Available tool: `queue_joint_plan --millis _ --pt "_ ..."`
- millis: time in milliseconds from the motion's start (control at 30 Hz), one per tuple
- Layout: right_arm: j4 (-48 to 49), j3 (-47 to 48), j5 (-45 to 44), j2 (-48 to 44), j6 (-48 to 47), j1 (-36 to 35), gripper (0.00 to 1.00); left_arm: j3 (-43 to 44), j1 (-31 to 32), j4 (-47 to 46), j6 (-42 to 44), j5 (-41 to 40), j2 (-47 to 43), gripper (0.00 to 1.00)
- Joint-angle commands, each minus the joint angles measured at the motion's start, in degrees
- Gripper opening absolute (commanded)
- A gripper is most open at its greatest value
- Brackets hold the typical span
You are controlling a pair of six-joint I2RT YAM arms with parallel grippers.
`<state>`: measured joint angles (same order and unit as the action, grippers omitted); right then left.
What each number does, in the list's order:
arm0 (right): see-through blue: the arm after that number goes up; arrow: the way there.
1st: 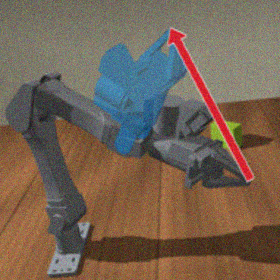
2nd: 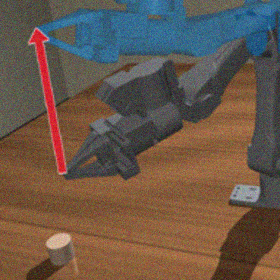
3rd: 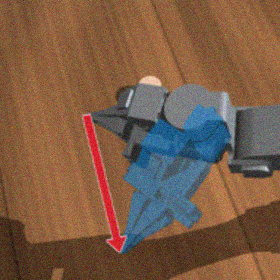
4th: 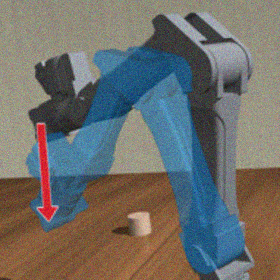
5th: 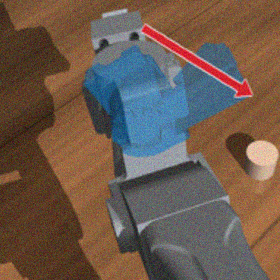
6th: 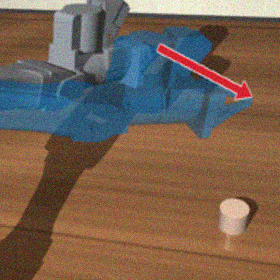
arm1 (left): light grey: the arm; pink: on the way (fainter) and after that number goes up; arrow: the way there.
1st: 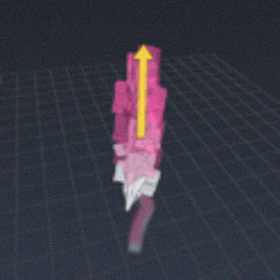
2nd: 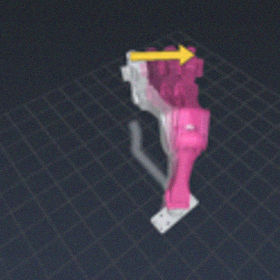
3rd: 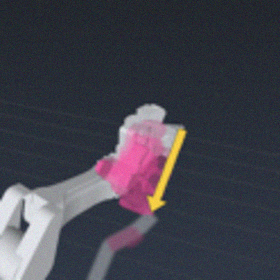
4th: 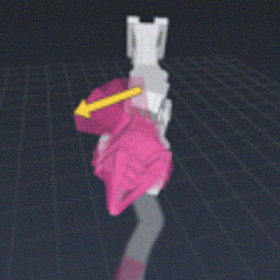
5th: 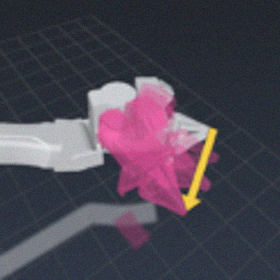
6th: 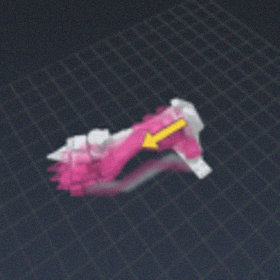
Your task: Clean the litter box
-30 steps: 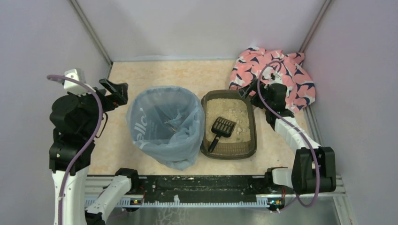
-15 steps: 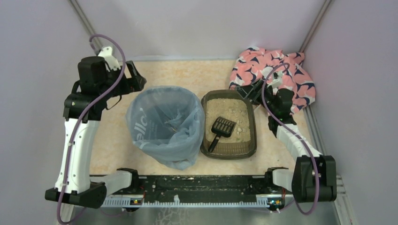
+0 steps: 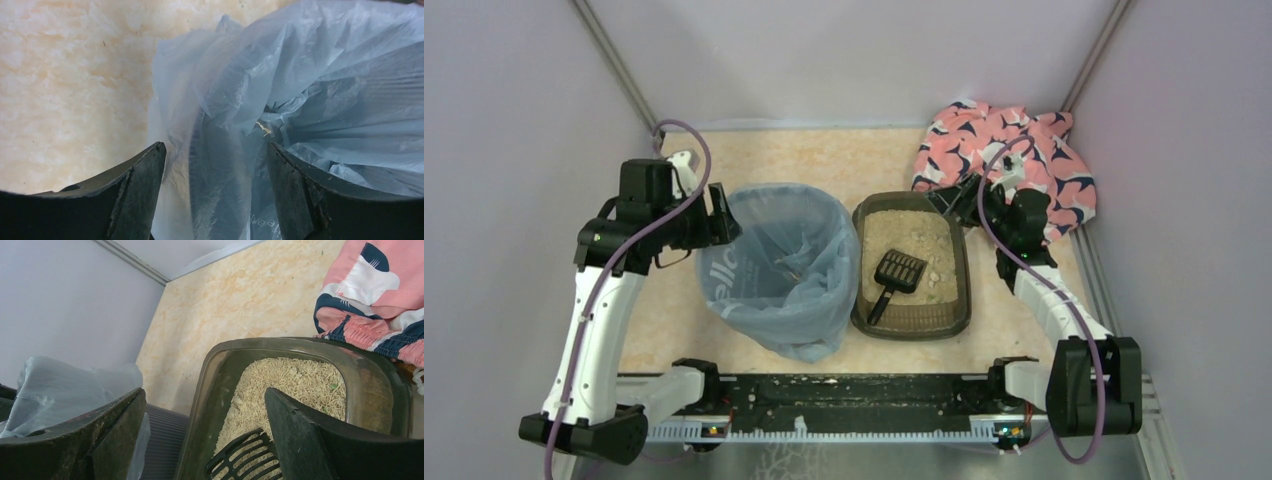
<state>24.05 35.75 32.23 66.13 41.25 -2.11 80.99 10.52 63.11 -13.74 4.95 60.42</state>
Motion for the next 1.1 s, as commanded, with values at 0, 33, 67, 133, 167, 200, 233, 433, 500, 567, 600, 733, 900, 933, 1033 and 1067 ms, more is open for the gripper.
queue_joint_plan --millis 0,33,67,133,167,200,233,433,500,567,600,733,900,933,1033,1067 --pt "1.3 1.7 -0.1 -1.1 -1.8 0.1 0.89 -2.0 0.3 1.4 1.7 1.9 -0.4 0.78" --pt "1.0 1.5 -0.3 -1.5 -2.1 0.1 0.89 -2.7 0.3 1.5 1.8 2.2 -0.3 0.77" --pt "0.7 1.3 -0.4 -1.7 -2.3 0.1 0.89 -3.3 0.3 1.4 1.8 2.5 -0.4 0.75" --pt "-0.2 1.1 -0.7 -2.1 -2.8 0.1 0.89 -4.1 0.3 1.2 2.0 3.1 -0.5 0.72" --pt "-0.5 1.1 -0.8 -2.1 -3.0 0.2 0.89 -4.4 0.3 1.1 2.0 3.1 -0.6 0.69" --pt "-0.7 1.0 -0.9 -2.2 -3.1 0.1 0.89 -4.7 0.3 1.1 2.1 3.0 -0.6 0.67" --pt "-0.8 0.9 -1.0 -2.2 -3.2 0.1 0.89 -4.9 0.2 1.1 2.2 2.6 -0.7 0.64" --pt "-1.0 0.6 -1.0 -2.4 -3.2 0.1 0.89 -6.0 0.3 -0.1 0.9 -0.7 -0.3 0.00" --pt "-0.8 0.4 -1.0 -2.4 -3.1 0.1 0.89 -5.3 0.3 -1.3 -0.3 -1.8 0.8 0.00" --pt "-0.2 -0.2 -0.9 -2.4 -2.8 0.1 0.89 -3.8 0.3 -2.9 -1.7 -3.5 2.4 0.00" --pt "0.0 -0.3 -0.7 -2.3 -2.7 0.1 0.89 -2.7 0.3 -3.9 -2.1 -4.3 3.4 0.00" --pt "0.9 -1.0 -0.3 -2.1 -2.3 0.1 0.89 3.3 0.3 -7.2 -2.4 -8.0 9.8 0.00" --pt "1.5 -1.5 -0.4 -2.1 -2.3 0.1 0.89 10.2 0.3 -10.2 -1.6 -9.9 18.0 0.00" --pt "1.6 -1.5 -0.4 -2.1 -2.4 0.0 0.89 11.2 0.3 -10.5 -1.2 -10.8 19.3 0.00" --pt "1.5 -1.6 -0.5 -1.9 -2.8 0.0 0.89 14.2 0.2 -10.2 -0.2 -14.3 22.4 0.00" --pt "1.5 -1.7 -0.6 -1.8 -3.0 0.0 0.89 14.9 0.2 -9.7 0.0 -14.7 23.2 0.00"
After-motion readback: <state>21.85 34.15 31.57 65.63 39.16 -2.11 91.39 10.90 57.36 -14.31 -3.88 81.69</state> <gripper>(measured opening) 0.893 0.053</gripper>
